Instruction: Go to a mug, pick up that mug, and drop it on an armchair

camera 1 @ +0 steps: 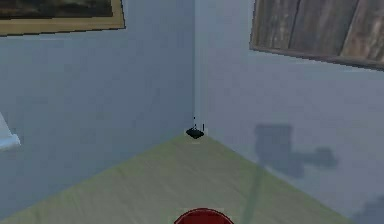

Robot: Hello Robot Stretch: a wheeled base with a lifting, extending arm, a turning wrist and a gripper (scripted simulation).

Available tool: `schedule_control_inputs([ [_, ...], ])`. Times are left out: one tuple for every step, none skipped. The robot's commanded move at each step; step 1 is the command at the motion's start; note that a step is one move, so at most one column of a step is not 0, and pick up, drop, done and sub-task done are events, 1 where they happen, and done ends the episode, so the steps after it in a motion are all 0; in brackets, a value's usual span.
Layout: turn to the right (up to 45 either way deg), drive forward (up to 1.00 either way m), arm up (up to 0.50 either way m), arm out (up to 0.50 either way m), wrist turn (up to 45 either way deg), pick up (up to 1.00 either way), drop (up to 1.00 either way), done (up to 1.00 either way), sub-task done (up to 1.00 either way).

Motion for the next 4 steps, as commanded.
schedule_control_inputs([
  [24.0, 0.0, 0.0, 0.0, 0.0, 0.0, 0.0, 0.0, 0.0],
  [0.0, 0.85, 0.0, 0.0, 0.0, 0.0, 0.0, 0.0, 0.0],
  [-45.0, 0.0, 0.0, 0.0, 0.0, 0.0, 0.0, 0.0, 0.0],
  [-45.0, 0.0, 0.0, 0.0, 0.0, 0.0, 0.0, 0.0, 0.0],
])
